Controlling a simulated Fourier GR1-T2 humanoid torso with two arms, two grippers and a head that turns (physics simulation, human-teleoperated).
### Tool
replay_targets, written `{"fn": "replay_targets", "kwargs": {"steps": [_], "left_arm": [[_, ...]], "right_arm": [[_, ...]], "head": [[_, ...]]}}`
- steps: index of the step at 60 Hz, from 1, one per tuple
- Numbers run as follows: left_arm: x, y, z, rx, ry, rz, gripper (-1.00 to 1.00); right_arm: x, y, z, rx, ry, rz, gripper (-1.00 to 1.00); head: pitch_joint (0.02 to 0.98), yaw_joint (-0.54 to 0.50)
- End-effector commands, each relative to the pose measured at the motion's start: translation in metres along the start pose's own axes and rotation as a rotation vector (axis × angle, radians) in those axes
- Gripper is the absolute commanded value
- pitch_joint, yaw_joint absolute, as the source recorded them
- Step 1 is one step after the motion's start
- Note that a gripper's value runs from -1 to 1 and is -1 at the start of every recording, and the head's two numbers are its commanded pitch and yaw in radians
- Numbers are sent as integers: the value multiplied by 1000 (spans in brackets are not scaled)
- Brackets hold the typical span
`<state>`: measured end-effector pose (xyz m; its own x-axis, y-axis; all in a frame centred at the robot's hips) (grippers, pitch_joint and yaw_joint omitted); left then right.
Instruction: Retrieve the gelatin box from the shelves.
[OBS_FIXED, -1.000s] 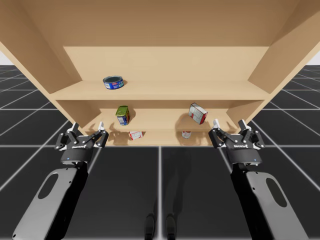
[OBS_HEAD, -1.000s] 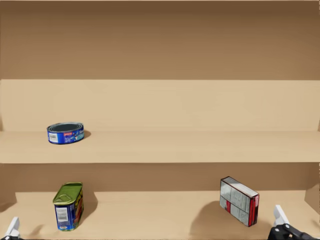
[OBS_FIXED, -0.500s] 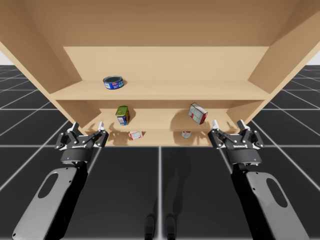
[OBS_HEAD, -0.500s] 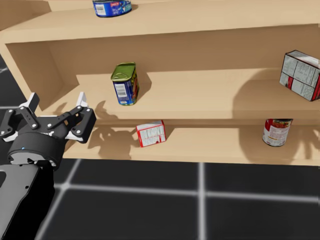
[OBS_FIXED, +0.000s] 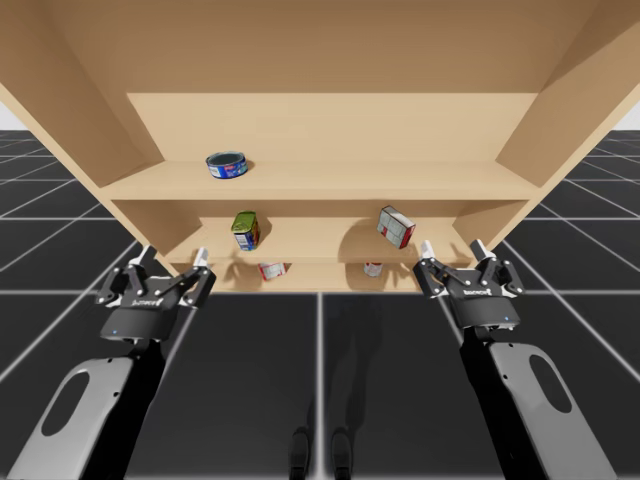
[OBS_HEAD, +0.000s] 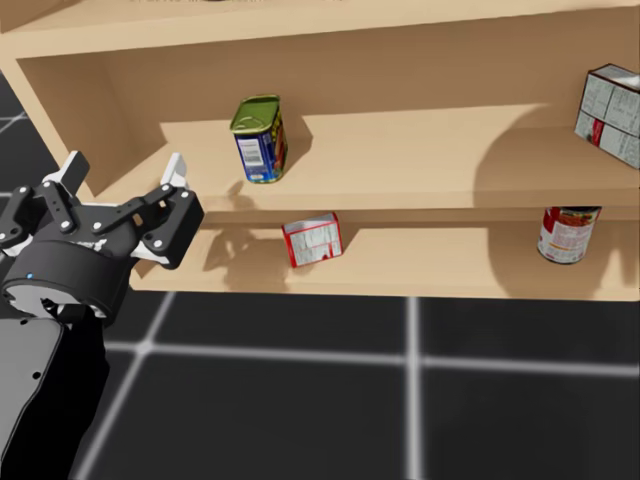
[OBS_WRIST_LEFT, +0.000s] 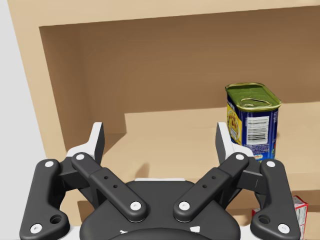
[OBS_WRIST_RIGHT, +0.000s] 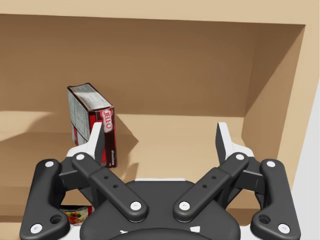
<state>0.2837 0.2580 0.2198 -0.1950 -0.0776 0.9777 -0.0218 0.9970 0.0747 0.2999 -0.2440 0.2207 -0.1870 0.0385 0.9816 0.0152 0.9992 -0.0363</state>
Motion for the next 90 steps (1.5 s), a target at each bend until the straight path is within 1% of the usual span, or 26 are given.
{"fn": "replay_targets", "kwargs": {"steps": [1,3,7,8,10,13,14,15,18,20,22,25,31,36,41,49,52,59,60,65,70,74,78,83,87,90], "left_arm": [[10,-16,27,-71,-2,22,-1000],[10,-20,35,-81,16,56,-1000],[8,-26,44,-84,36,79,-1000],[6,-31,52,-96,47,76,-1000],[3,-34,58,-116,49,68,-1000],[-2,-37,64,-140,60,77,-1000],[-4,-38,66,-157,62,74,-1000],[-10,-41,71,-208,71,69,-1000],[-19,-44,75,-238,95,66,-1000],[-23,-45,76,-242,112,71,-1000],[-32,-49,78,-255,150,86,-1000],[-43,-55,78,-261,181,87,-1000],[-55,-63,75,-278,214,102,-1000],[-64,-70,69,-280,237,109,-1000],[-71,-77,58,-273,263,132,-1000],[-76,-86,40,-253,287,140,-1000],[-78,-89,33,-244,292,141,-1000],[-83,-97,17,-200,299,108,-1000],[-84,-98,13,-185,300,98,-1000],[-87,-104,0,-150,308,82,-1000],[-88,-111,-11,-129,320,79,-1000],[-89,-115,-19,-120,337,85,-1000],[-93,-120,-28,-106,345,75,-1000],[-98,-124,-42,-98,387,106,-1000],[-102,-127,-51,-85,402,103,-1000],[-103,-128,-55,-77,413,112,-1000]], "right_arm": [[0,-1,-1,2,2,-5,-1000],[0,-1,-1,2,3,-6,-1000],[0,-1,-1,2,3,-7,-1000],[0,-1,-1,3,3,-8,-1000],[0,-1,0,5,2,-9,-1000],[0,-2,-1,7,-1,-11,-1000],[0,-2,-1,8,-2,-12,-1000],[1,-2,-1,8,-3,-12,-1000],[1,-3,-1,8,-4,-14,-1000],[1,-3,-1,7,-4,-15,-1000],[0,-2,-1,8,-2,-15,-1000],[0,-2,0,10,-1,-15,-1000],[0,-1,-1,11,-1,-15,-1000],[0,-2,0,11,-2,-16,-1000],[1,-2,0,10,-3,-19,-1000],[1,-3,0,9,-3,-20,-1000],[1,-3,0,9,-4,-20,-1000],[1,-3,0,8,-3,-21,-1000],[1,-3,0,8,-3,-21,-1000],[1,-3,0,6,-3,-22,-1000],[1,-3,0,5,-3,-20,-1000],[1,-3,0,4,-5,-19,-1000],[1,-3,0,4,-5,-18,-1000],[2,-4,0,1,-6,-19,-1000],[2,-4,0,0,-8,-17,-1000],[2,-4,0,-1,-8,-18,-1000]], "head": [[740,186],[739,184],[740,183],[741,182],[742,182],[741,183],[741,184],[740,184],[739,185],[739,184],[741,184],[741,184],[742,184],[745,186],[745,186],[746,183],[746,183],[745,180],[745,179],[743,178],[741,176],[741,175],[740,174],[739,172],[739,169],[739,167]]}}
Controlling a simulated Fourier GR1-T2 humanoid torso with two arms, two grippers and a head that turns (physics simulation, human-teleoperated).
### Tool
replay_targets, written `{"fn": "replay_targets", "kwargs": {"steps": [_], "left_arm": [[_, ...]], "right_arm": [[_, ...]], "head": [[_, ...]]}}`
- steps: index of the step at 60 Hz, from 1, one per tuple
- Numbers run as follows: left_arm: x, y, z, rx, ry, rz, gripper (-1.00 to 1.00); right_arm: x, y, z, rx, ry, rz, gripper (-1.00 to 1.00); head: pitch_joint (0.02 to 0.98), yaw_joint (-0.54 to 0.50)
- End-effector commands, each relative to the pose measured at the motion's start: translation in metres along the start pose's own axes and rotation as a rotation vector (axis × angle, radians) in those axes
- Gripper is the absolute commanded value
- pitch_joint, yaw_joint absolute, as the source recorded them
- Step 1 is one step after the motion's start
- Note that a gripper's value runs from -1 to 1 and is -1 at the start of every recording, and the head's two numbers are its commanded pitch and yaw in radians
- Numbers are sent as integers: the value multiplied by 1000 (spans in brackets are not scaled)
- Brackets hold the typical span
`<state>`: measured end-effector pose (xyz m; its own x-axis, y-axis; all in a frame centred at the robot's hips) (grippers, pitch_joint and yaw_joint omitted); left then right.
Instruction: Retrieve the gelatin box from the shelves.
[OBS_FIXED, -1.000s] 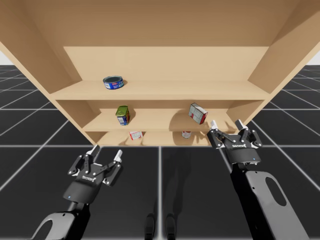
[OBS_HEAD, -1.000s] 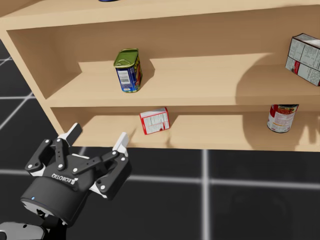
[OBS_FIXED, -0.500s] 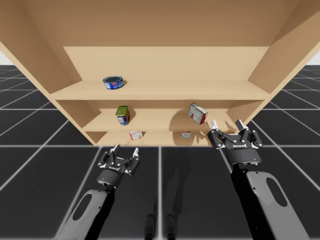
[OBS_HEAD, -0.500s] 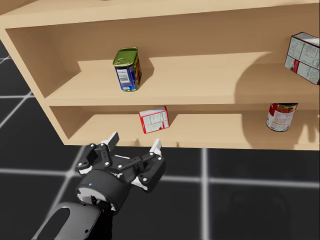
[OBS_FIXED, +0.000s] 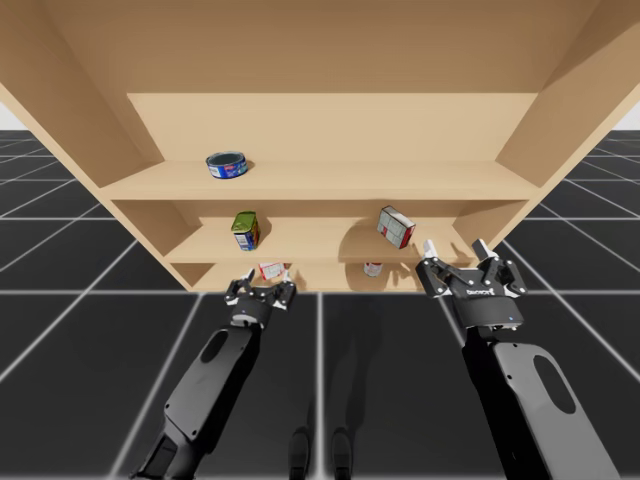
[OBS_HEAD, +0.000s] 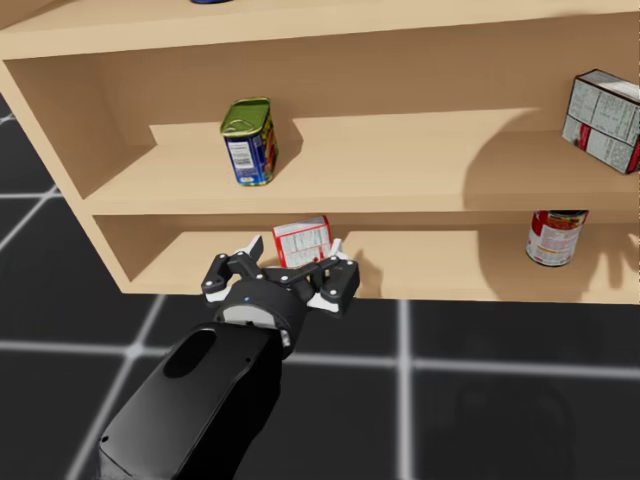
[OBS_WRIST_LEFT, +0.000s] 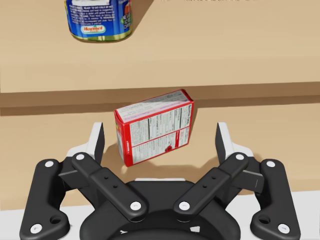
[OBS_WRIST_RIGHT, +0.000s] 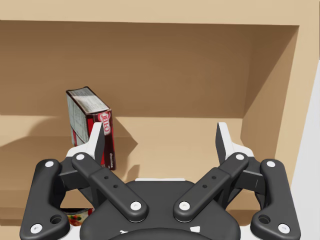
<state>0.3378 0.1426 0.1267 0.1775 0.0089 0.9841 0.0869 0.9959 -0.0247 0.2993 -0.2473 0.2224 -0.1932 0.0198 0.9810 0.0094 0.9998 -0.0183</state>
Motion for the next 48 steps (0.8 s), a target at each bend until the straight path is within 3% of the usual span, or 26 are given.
{"fn": "replay_targets", "kwargs": {"steps": [1,13,30,31,32,33,36,48], "left_arm": [[-3,-2,-27,36,45,25,-1000],[-7,-3,-49,118,52,41,-1000],[-14,-12,-58,116,96,84,-975],[-14,-12,-58,121,91,79,-309],[-14,-12,-57,120,92,80,-21],[-14,-13,-57,118,91,81,760],[-12,-13,-52,99,93,87,933],[-1,-14,-39,62,71,88,892]], "right_arm": [[0,-1,0,-3,-2,1,-1000],[1,-1,0,-5,-3,1,-1000],[1,-2,0,-7,-4,2,-1000],[1,-2,0,-7,-3,2,-1000],[1,-3,0,-8,-3,3,-1000],[1,-3,0,-8,-3,3,-1000],[1,-3,0,-9,-3,4,-1000],[0,-3,0,-13,-4,6,-1000]], "head": [[738,166],[739,160],[740,156],[740,156],[740,156],[740,155],[740,153],[741,155]]}}
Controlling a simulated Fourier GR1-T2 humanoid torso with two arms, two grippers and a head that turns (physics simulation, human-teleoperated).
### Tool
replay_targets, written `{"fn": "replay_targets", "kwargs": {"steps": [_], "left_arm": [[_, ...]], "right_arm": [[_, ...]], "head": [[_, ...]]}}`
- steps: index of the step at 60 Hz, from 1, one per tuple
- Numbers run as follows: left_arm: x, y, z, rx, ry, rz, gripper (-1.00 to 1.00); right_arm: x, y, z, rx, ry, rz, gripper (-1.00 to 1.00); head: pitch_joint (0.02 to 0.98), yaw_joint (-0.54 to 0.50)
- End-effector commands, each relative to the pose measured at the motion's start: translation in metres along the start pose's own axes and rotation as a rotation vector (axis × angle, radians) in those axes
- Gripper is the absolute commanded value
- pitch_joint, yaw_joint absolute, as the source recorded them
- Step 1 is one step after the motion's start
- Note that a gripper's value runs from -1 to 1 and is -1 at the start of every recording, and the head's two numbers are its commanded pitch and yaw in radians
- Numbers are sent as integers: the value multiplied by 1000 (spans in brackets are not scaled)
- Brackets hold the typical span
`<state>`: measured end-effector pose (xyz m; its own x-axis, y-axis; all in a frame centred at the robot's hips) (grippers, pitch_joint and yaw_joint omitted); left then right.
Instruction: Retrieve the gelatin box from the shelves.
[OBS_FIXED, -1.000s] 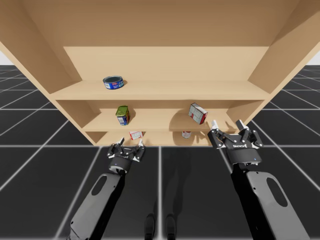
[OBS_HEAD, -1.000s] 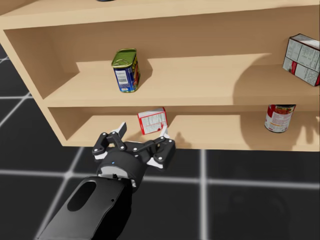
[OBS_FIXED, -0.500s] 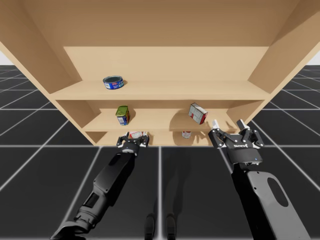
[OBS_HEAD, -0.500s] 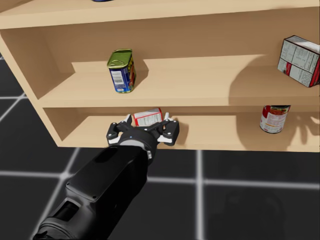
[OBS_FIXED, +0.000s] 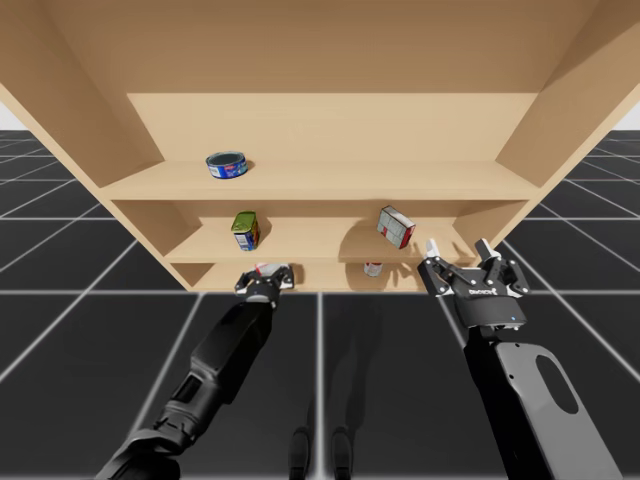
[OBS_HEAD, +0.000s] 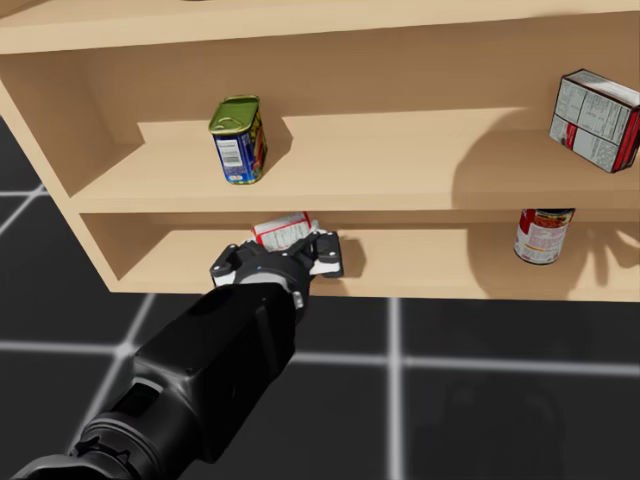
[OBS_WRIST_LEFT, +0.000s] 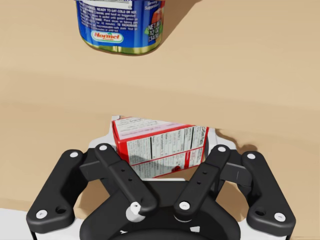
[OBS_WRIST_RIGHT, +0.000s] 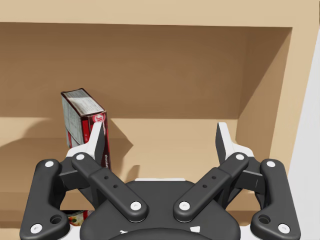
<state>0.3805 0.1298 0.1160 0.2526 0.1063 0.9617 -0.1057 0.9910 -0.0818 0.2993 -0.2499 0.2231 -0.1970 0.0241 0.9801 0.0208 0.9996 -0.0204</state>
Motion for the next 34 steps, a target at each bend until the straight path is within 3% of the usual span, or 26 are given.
{"fn": "replay_targets", "kwargs": {"steps": [1,11,18,34], "left_arm": [[2,-5,8,-115,-6,-16,877],[12,1,30,-139,-24,-23,848],[12,13,49,-159,-11,-12,850],[13,46,100,-195,21,-30,962]], "right_arm": [[0,0,0,-3,-1,2,-1000],[-1,-1,0,-2,-1,2,-1000],[-1,-1,0,-2,-1,1,-1000],[-1,0,-1,0,-5,8,-1000]], "head": [[741,155],[737,157],[735,159],[732,161]]}}
